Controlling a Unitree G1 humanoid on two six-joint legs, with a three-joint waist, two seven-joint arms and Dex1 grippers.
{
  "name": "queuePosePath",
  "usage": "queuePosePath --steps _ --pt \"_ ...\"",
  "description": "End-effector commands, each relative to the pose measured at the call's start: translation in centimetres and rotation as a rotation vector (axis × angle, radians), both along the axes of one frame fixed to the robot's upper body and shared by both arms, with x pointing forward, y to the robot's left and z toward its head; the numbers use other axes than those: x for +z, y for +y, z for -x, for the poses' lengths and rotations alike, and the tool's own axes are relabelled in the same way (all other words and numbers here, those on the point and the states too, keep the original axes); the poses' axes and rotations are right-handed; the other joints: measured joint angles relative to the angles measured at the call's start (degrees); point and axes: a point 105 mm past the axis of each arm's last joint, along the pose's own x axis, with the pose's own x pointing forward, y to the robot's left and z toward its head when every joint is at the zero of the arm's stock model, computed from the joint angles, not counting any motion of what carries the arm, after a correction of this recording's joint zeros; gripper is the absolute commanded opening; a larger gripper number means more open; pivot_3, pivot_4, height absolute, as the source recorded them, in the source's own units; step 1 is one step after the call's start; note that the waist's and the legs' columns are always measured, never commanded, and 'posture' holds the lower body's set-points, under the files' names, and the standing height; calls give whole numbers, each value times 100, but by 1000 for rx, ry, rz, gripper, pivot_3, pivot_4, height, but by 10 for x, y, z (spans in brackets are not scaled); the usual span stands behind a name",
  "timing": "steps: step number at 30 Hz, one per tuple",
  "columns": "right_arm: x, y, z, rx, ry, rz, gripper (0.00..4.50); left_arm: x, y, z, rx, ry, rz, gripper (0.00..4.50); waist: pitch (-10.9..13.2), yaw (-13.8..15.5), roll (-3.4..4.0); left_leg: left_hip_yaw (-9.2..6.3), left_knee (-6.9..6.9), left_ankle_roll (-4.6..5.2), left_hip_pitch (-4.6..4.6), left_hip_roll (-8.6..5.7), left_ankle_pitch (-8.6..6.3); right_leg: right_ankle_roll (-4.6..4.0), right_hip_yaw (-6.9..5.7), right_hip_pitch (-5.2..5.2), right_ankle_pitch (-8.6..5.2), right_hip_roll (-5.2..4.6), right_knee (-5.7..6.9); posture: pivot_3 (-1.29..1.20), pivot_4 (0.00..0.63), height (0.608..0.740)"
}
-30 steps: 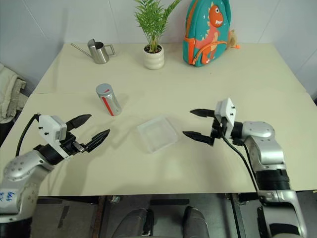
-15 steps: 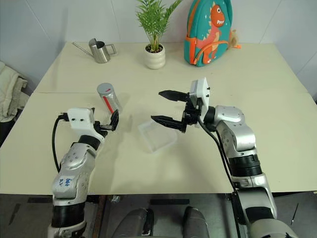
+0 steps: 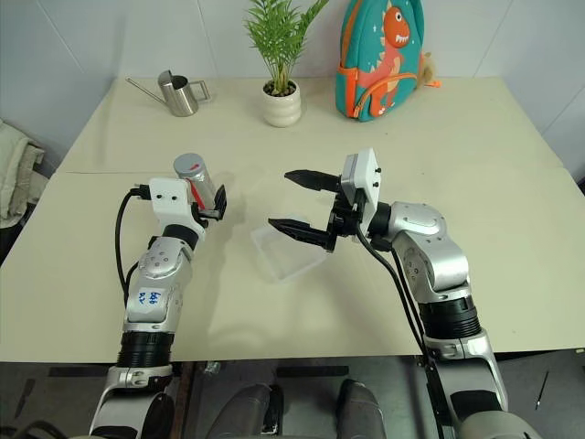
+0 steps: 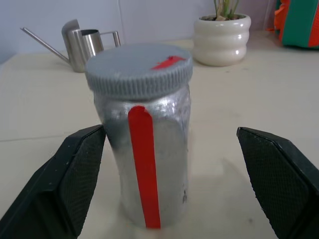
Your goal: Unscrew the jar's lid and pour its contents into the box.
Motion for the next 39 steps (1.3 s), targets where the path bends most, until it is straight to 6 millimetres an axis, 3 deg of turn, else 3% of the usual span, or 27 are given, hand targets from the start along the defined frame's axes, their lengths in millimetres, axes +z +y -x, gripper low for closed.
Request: queuePosePath --steps 1,21,25,30,34,37,39 --pt "10 -2 6 -3 -42 -20 4500 16 2 -4 19 -66 -26 4461 0 -3 0 2 -1 0 1 0 0 0 2 0 0 0 -1 0 150 740" --pt "8 -7 3 -74 -41 -29 4500 14 11 -28 24 -72 -62 4461 1 -5 -2 8 -2 0 1 1 0 0 5 -3 0 5 -1 0 150 740" --pt "7 -6 3 -79 -40 -31 4500 17 10 -30 12 -87 -66 3566 0 -6 -2 9 -1 0 1 1 0 0 5 -3 0 5 0 0 150 740" --pt "4 -7 1 -93 -34 -35 4500 17 8 -29 -13 -96 -62 1990 0 -7 -2 11 -3 0 1 1 0 0 6 -4 0 5 -2 0 150 740" --pt "0 -9 -1 -109 -18 -35 4500 24 7 -22 -69 -129 -14 1991 1 -7 -2 13 -2 0 1 1 0 0 6 -4 0 5 -1 0 150 740" --pt "2 -9 -2 -121 -17 -38 4500 37 12 -6 -135 -152 0 1991 1 -39 -3 14 -4 -1 1 3 -1 0 10 -6 0 5 -2 0 150 740" --pt "8 -10 -2 -127 -14 -49 4500 52 8 10 -271 -161 0 1991 2 -66 -4 15 -5 -2 1 7 -2 0 11 -9 0 9 -2 0 150 740"
